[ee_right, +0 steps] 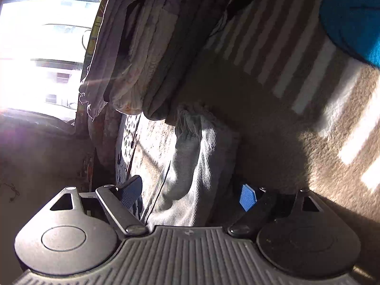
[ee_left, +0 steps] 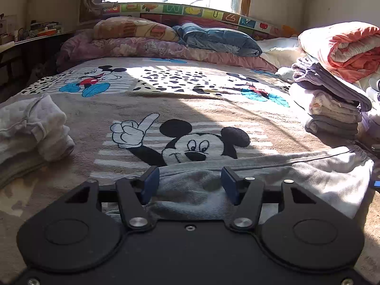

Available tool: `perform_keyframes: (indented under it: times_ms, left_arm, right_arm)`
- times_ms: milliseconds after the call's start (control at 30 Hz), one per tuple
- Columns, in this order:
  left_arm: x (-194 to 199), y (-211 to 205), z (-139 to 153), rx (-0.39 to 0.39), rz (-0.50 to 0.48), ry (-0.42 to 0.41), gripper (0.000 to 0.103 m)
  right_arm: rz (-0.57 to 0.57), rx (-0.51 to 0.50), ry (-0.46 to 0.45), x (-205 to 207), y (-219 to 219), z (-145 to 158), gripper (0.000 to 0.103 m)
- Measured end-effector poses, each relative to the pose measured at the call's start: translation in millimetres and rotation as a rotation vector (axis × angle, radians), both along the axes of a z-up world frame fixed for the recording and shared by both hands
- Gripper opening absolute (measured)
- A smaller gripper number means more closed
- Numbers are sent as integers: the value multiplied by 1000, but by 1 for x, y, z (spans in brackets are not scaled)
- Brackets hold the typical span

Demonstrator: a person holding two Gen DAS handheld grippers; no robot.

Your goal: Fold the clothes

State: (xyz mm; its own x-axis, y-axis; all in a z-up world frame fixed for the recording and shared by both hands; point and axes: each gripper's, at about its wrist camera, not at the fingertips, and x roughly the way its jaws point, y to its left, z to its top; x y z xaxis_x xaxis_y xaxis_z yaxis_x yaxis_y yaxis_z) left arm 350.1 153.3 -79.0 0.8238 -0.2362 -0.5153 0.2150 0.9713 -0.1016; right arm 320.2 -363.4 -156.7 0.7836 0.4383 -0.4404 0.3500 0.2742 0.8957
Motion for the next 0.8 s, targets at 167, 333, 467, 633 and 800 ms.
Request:
perform_keyframes:
  times_ms: [167, 333, 467, 633, 800]
  left_arm:
    - [-1, -2, 1, -5, -5, -3, 57]
    - [0, 2, 1, -15, 0, 2, 57]
    - [2, 0, -2, -15, -2, 9, 57]
    - [4, -3, -5, -12, -7, 16, 57]
    - [4, -3, -5, -17, -10, 19, 57]
  right_arm:
    - [-118, -34, -85, -9, 6, -7, 85]
    - [-177, -57, -185, -27, 8, -17, 73]
    - [-247, -16, -196, -40, 2, -34, 33]
    - [-240, -54, -224, -44, 2, -33, 28]
    - [-235, -102, -234, -38, 3, -32, 27]
